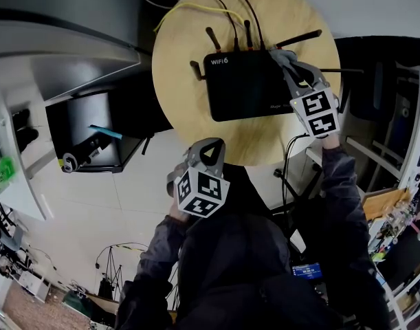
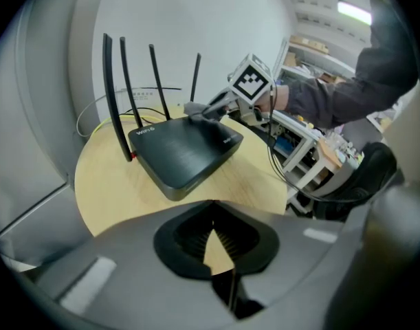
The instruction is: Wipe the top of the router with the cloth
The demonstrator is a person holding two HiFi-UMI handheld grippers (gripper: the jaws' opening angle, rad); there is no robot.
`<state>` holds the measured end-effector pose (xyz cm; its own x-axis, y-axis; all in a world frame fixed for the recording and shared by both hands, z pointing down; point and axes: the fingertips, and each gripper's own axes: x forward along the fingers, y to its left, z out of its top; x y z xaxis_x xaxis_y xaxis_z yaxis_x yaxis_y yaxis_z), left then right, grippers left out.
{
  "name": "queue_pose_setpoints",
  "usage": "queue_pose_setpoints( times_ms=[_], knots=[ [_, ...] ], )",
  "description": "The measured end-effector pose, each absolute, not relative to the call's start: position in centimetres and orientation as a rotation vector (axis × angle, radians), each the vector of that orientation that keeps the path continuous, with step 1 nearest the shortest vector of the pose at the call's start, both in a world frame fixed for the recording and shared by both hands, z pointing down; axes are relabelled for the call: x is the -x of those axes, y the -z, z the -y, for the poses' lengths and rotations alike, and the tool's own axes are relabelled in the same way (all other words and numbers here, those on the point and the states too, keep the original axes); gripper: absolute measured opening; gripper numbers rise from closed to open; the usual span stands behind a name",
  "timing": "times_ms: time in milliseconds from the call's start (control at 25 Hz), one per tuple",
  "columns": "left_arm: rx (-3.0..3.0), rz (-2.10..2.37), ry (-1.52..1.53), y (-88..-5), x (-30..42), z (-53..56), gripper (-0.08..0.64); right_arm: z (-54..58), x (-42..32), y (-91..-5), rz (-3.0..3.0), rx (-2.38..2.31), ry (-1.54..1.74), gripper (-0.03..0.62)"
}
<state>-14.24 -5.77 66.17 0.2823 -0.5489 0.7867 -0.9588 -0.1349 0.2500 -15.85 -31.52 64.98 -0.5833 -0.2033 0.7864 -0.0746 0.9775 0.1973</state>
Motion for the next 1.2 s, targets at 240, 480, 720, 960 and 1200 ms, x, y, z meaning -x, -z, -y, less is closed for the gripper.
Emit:
queue_pose_setpoints(
  times_ms=[240,480,720,960,1200],
  knots=[
    [-1.793,1.372,-0.688,-66.1,14.5,5.9,0.000,32.5,16.4,-65.8,2.179,-0.181,0.179,0.034],
    [-1.791,1.362,-0.683,-66.1,14.1,5.8,0.000,30.6,14.6,-65.6,2.170,-0.155,0.156,0.032],
    [-1.794,1.357,-0.684,-66.3,14.0,5.9,0.000,27.0,10.8,-65.7,2.147,-0.146,0.155,0.032],
    [-1.799,1.349,-0.686,-66.3,13.9,5.9,0.000,23.8,7.8,-65.7,2.128,-0.132,0.113,0.032],
    [-1.806,1.344,-0.692,-66.3,13.7,5.8,0.000,23.5,7.6,-65.6,2.116,-0.130,0.090,0.032]
  ],
)
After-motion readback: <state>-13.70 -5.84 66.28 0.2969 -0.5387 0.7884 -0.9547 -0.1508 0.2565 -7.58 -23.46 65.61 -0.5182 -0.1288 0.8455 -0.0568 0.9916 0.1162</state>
